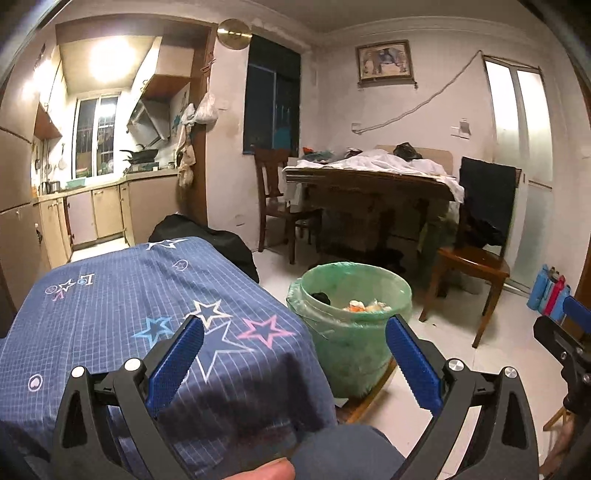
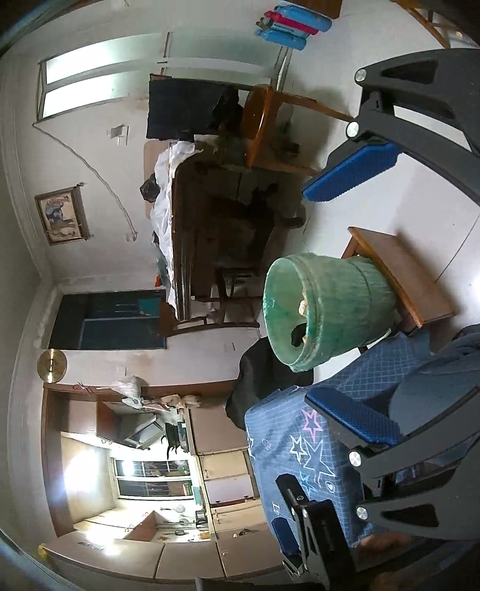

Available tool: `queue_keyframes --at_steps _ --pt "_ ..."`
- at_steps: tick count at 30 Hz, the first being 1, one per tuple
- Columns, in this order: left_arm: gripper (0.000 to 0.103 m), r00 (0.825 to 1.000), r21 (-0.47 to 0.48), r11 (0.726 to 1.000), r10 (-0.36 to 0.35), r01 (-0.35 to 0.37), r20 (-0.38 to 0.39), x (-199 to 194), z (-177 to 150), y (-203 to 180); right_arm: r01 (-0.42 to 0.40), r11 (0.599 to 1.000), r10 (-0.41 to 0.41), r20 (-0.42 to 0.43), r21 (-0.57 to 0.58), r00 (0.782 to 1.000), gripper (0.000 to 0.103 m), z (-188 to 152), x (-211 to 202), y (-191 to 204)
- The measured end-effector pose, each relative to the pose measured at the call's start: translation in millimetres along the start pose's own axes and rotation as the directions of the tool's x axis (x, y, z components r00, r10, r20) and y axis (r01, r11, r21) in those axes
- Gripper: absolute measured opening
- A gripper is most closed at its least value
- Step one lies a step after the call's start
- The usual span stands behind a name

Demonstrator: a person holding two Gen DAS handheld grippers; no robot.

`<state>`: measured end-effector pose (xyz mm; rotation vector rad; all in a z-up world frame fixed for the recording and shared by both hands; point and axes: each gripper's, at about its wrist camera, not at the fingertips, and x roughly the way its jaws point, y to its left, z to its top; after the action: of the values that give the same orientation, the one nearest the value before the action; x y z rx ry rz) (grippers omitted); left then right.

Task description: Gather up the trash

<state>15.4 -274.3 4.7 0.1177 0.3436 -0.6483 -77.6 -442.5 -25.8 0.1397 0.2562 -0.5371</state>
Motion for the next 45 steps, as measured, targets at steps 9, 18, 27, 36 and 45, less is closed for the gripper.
queue_keyframes --at_steps 9,18,27,36,45 --pt "0.098 0.995 0.044 0.998 -0.045 0.041 0.088 -28 -29 -25 0.021 1.0 -0.02 0.091 -0.004 0.996 0.097 -18 -26 1" --pt "0.098 0.997 0.066 0.998 -0.029 0.024 0.071 -16 -47 -30 0.003 1.0 -0.004 0.088 0.014 0.996 0.097 -27 -23 1" --pt "0.098 0.997 0.077 0.997 -0.02 0.013 0.08 -10 -45 -29 0.01 1.0 -0.011 0.087 0.016 0.996 0.097 -32 -23 1" --pt "0.098 0.996 0.082 0.996 -0.027 0.02 0.085 -10 -45 -30 0.031 0.999 -0.032 0.082 0.019 0.996 0.097 -35 -25 1" --pt "0.098 0.996 0.081 0.997 -0.017 0.01 0.084 -9 -47 -30 0.03 0.999 -0.031 0.079 0.019 0.996 0.097 -36 -26 0"
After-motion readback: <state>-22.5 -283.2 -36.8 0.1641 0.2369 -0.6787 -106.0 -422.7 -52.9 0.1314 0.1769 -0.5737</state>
